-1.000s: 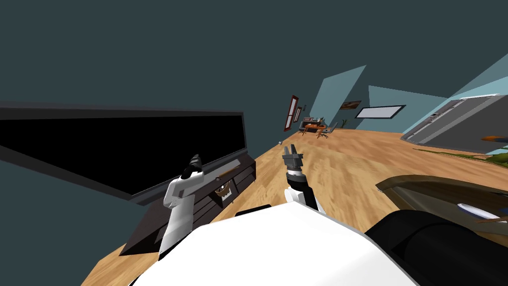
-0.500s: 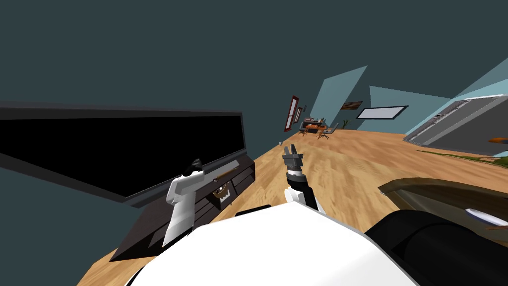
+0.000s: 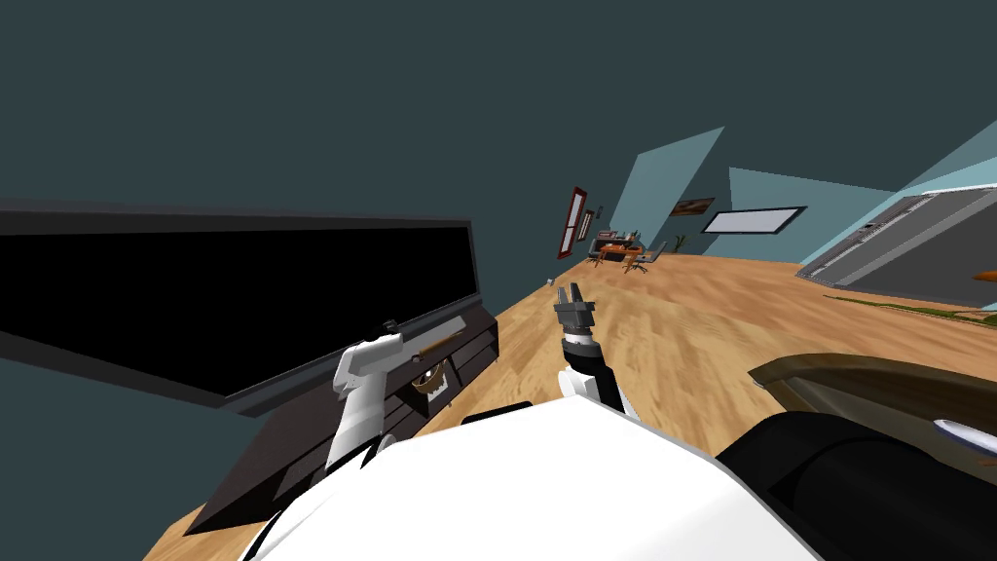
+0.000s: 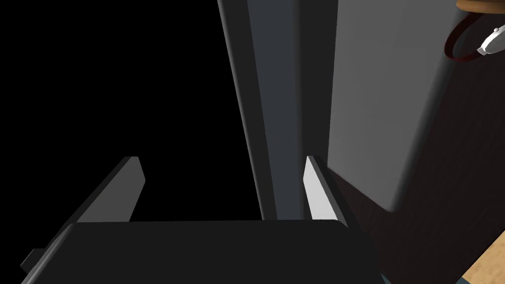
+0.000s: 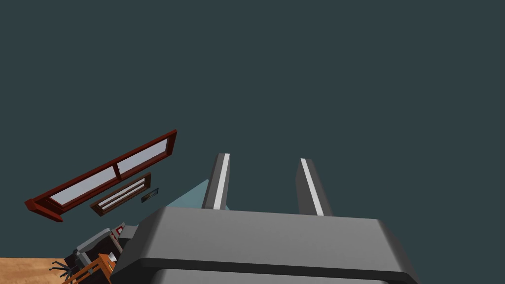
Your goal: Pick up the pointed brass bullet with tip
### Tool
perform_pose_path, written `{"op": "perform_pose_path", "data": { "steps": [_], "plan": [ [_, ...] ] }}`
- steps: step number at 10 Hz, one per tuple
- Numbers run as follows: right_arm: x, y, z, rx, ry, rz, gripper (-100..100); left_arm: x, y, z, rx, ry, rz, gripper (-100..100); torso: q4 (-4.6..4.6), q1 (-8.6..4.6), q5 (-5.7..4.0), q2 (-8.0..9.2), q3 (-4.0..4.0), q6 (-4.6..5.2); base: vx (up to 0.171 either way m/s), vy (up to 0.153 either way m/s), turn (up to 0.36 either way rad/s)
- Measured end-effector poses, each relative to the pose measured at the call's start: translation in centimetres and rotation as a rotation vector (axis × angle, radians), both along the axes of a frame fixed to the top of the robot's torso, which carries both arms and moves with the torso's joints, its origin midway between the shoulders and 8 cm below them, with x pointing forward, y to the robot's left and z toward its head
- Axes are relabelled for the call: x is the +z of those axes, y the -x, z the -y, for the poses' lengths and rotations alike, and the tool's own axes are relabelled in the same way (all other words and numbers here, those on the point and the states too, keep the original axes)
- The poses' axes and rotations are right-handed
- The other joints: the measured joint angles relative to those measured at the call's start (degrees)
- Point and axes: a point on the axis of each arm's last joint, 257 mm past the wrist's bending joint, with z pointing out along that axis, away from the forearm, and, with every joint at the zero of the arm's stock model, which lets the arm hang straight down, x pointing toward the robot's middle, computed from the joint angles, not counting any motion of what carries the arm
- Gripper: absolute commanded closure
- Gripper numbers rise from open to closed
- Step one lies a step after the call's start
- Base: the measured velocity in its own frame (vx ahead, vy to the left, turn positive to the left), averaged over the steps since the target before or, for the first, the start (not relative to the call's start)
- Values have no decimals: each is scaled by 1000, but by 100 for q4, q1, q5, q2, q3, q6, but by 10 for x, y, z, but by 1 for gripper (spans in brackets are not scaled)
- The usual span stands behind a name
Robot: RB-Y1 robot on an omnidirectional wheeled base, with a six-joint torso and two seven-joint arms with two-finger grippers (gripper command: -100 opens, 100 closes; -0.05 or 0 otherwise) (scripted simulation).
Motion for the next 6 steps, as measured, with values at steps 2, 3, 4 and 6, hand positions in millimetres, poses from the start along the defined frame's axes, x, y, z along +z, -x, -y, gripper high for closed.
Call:
{"op": "perform_pose_path", "data": {
  "steps": [2, 3, 4, 6],
  "plan": [
    [0, 0, 0, 0, 0, 0, 0, -21, 9, -1, 14, 39, -64, -100, 0, 6, 1, -1, -1, 0, 71, -52, 2],
    [0, 0, 0, 0, 0, 0, 0, -33, 16, -3, 21, 62, -100, -100, -1, 0, 1, -8, -4, 0, 68, -55, 8],
    [0, 0, 0, 0, 0, 0, 0, -40, 18, -1, 26, 78, -127, -100, -1, 1, 0, -5, -3, 1, 83, -54, -3],
    [0, 0, 0, 0, 0, 0, 0, -63, 26, 3, 36, 117, -191, -100, -1, 5, 1, -5, -3, 0, 73, -43, -2]
  ]
}}
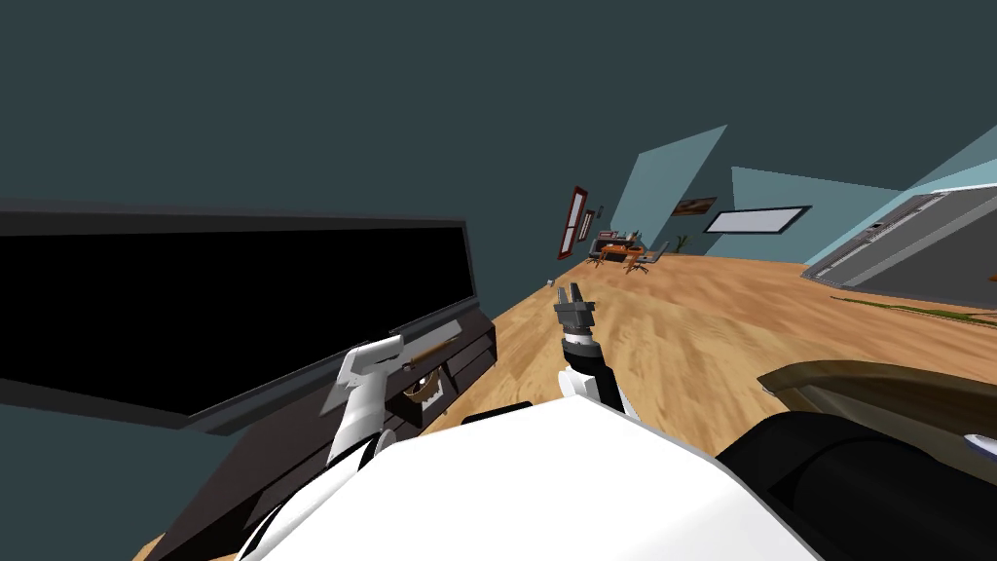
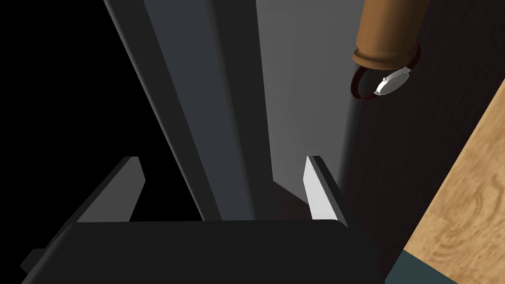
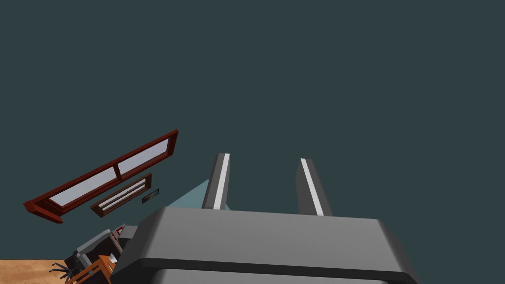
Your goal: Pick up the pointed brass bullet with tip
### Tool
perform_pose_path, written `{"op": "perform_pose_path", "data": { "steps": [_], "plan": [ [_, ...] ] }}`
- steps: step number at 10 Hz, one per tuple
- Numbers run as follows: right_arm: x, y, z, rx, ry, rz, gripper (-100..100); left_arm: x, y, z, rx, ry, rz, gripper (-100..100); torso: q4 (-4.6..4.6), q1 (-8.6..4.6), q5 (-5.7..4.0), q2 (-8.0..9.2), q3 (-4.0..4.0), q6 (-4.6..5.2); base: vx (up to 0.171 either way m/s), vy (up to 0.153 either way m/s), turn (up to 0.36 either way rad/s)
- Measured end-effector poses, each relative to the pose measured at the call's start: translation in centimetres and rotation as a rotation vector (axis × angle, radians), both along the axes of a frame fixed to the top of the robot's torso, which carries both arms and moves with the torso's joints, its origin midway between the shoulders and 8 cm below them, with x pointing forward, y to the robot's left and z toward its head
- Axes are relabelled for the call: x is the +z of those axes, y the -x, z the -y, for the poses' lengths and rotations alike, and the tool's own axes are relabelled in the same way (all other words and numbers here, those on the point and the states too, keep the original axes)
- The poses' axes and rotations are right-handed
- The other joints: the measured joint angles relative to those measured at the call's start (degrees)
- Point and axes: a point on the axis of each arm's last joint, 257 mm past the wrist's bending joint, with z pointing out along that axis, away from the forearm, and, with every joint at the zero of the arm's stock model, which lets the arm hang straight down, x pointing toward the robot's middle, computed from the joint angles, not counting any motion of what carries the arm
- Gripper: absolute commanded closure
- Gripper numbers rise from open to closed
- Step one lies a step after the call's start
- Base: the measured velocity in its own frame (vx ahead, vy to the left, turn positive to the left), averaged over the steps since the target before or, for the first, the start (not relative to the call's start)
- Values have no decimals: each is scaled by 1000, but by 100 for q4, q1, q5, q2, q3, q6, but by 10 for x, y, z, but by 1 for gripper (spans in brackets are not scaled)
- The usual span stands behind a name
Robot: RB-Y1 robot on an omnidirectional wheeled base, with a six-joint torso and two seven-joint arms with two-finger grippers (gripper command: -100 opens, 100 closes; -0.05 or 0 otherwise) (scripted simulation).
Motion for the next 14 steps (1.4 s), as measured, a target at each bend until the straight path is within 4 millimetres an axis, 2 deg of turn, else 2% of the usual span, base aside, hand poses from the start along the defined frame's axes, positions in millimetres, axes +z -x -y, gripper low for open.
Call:
{"op": "perform_pose_path", "data": {
  "steps": [5, 8, 9, 11, 14],
  "plan": [
    [0, 0, 0, 0, 0, 0, 0, -49, 25, 9, 16, 94, -153, -100, -1, -3, 0, -5, -2, 0, 88, -47, -9],
    [0, 0, 0, 0, 0, 0, 0, -85, 51, 19, 21, 160, -265, -100, -4, 1, 1, -21, -12, 1, 113, -36, -11],
    [0, 0, 0, 0, 0, 0, 0, -90, 55, 23, 22, 172, -285, -100, -3, 5, 0, -12, -7, 0, 93, -27, -22],
    [0, 0, 0, 0, 0, 0, 0, -114, 77, 31, 24, 218, -366, -100, -4, 8, 2, -21, -12, 0, 157, -16, -43],
    [0, 0, 0, 0, 0, 0, 0, -153, 121, 49, 20, 292, -507, -100, -11, 11, 3, -49, -29, 1, 184, -5, -48]
  ]
}}
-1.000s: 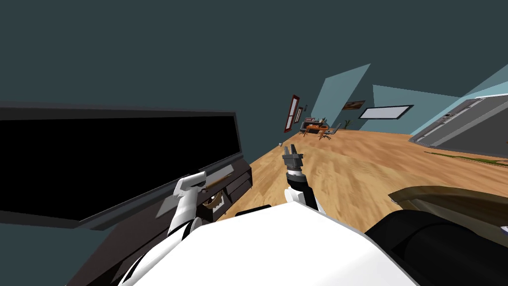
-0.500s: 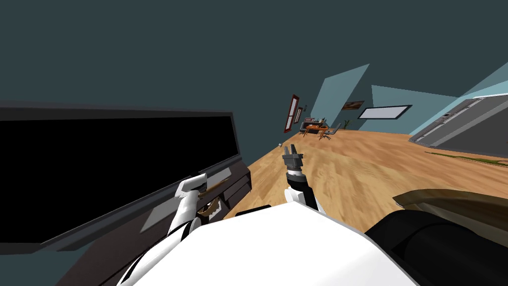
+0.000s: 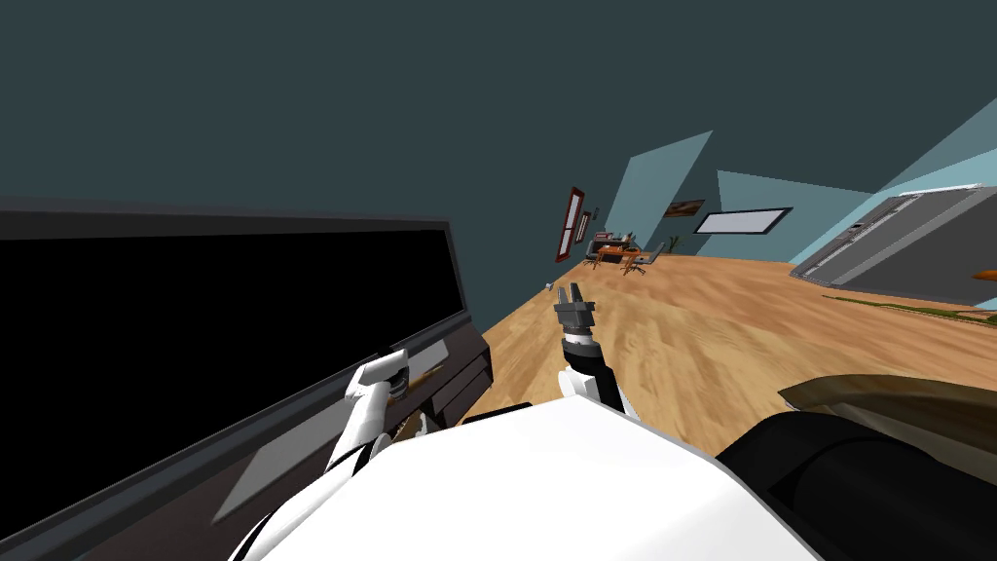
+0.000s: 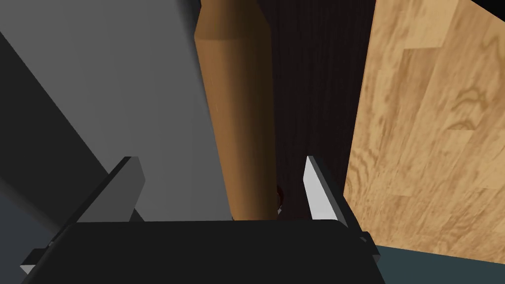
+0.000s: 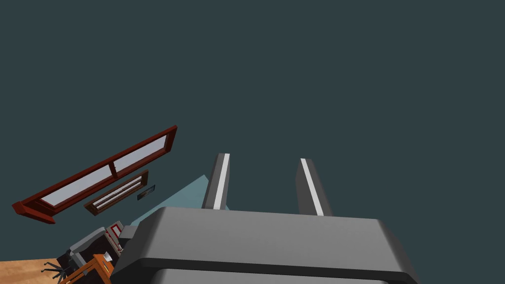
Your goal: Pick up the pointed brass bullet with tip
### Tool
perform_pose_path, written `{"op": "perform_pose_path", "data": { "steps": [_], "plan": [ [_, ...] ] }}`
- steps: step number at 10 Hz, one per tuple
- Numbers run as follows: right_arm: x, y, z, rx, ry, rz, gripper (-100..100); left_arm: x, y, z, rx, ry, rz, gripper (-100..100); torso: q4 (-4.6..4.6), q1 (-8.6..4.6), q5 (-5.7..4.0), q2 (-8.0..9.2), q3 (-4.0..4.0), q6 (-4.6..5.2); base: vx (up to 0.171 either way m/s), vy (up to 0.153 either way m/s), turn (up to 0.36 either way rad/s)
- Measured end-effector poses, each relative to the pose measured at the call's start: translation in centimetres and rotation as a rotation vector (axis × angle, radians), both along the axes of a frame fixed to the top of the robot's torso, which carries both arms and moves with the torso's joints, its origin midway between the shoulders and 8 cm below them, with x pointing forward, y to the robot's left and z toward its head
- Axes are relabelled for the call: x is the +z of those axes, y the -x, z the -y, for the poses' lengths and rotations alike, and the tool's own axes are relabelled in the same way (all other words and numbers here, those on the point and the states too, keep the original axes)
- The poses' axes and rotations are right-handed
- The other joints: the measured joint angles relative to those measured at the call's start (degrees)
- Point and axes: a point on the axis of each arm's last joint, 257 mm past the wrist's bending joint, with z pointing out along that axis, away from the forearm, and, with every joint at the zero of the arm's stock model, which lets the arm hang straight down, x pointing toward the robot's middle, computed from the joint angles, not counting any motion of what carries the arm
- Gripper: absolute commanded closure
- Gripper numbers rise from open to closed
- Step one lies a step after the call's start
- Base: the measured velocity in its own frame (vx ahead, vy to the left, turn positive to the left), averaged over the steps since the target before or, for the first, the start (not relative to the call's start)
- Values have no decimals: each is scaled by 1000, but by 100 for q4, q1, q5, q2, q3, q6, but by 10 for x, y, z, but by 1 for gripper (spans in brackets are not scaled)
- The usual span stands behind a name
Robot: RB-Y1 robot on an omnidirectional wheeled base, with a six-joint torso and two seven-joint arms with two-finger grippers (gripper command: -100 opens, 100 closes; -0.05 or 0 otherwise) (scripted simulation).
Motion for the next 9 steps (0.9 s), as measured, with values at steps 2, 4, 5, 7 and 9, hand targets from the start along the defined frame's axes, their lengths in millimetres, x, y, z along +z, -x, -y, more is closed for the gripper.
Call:
{"op": "perform_pose_path", "data": {
  "steps": [2, 4, 5, 7, 9],
  "plan": [
    [0, 0, 0, 0, 0, 0, 0, -17, 17, 13, -5, 27, -51, -100, 8, 14, 2, 38, 21, -1, 98, 28, -57],
    [0, 0, 0, 0, 0, 0, 0, -30, 34, 22, -11, 51, -97, -100, 11, 7, 1, 55, 31, -2, 25, 1, -2],
    [0, 0, 0, 0, 0, 0, 0, -37, 39, 26, -14, 59, -113, -100, 15, 4, 0, 72, 41, -2, 0, 0, 0],
    [0, 0, 0, 0, 0, 0, 0, -38, 39, 26, -14, 60, -114, -100, 18, 4, -1, 80, 46, -2, 3, -4, 11],
    [0, 0, 0, 0, 0, 0, 0, -50, 44, 29, -18, 60, -116, -100, 17, 2, -1, 79, 45, -2, 4, -5, 13]
  ]
}}
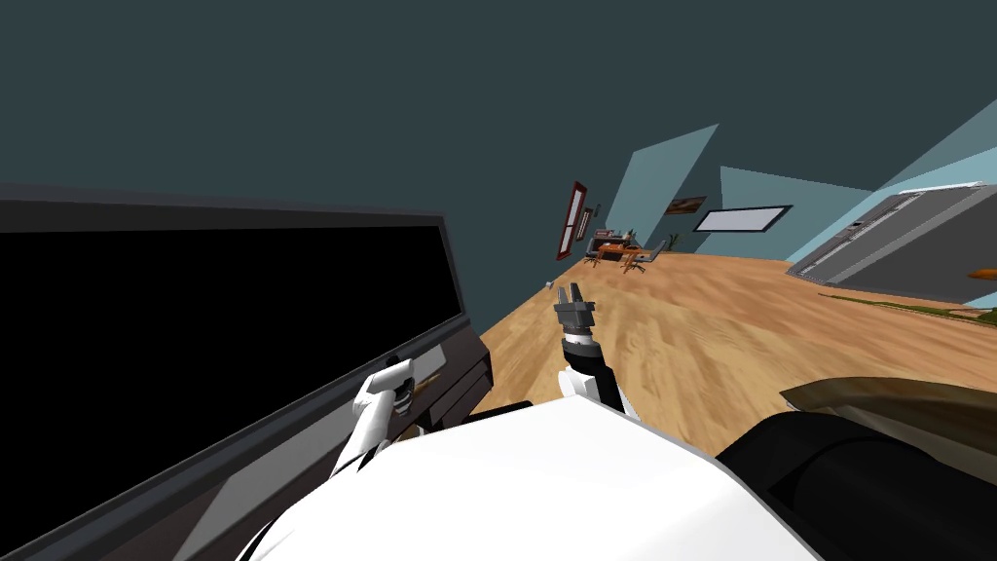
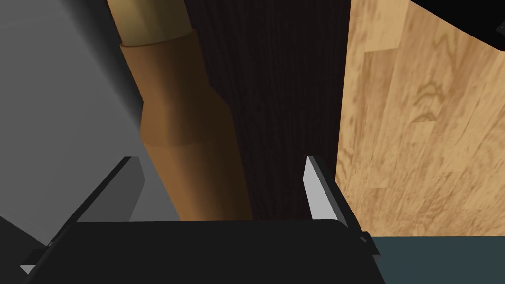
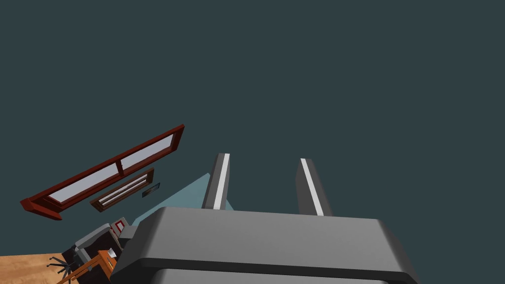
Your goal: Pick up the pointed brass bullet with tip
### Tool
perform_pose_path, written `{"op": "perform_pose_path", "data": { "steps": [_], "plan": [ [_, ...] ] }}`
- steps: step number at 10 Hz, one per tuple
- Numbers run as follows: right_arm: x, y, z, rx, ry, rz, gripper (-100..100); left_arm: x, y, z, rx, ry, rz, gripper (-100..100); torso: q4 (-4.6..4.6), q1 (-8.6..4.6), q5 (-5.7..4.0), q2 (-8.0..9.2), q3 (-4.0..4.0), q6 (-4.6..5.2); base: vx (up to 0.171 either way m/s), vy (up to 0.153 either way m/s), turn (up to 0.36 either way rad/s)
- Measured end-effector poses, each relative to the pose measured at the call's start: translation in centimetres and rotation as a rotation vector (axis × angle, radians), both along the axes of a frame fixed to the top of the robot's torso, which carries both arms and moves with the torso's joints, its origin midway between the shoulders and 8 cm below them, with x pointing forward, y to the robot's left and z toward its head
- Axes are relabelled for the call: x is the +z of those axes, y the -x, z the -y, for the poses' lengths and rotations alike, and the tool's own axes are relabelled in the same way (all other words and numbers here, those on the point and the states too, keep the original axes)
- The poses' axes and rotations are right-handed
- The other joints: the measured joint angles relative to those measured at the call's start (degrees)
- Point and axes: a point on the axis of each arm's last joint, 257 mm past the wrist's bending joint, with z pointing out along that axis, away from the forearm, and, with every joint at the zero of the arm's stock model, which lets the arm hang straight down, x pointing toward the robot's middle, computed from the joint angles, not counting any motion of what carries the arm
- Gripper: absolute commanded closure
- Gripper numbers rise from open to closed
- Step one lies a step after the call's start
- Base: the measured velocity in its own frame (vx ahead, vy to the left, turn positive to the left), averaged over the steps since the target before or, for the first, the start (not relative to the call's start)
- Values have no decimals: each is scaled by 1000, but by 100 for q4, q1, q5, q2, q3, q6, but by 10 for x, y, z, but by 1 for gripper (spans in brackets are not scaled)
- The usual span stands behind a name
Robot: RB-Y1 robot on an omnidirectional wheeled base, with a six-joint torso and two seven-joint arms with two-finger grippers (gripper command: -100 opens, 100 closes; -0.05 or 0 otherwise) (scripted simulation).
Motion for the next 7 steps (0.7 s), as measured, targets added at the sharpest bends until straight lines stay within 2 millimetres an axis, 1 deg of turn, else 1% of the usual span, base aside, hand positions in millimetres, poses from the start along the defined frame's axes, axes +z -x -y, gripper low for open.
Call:
{"op": "perform_pose_path", "data": {
  "steps": [2, 3, 4, 7],
  "plan": [
    [0, 0, 0, 0, 0, 0, 0, -11, 4, 3, -4, -1, 2, -100, -2, 1, 3, 2, 0, 0, 2, -2, 6],
    [0, 0, 0, 0, 0, 0, 0, -11, 4, 3, -4, -2, 5, 100, -3, 2, 4, 1, -1, 0, 0, 0, 0],
    [0, 0, 0, 0, 0, 0, 0, -9, 1, 2, -5, -5, 11, 100, -10, 0, 7, 9, -1, -6, 0, 0, 0],
    [0, 0, 0, 0, 0, 0, 0, -10, 1, 3, -4, -3, 9, 100, -10, 10, 9, 5, -3, -4, 0, 0, 0]
  ]
}}
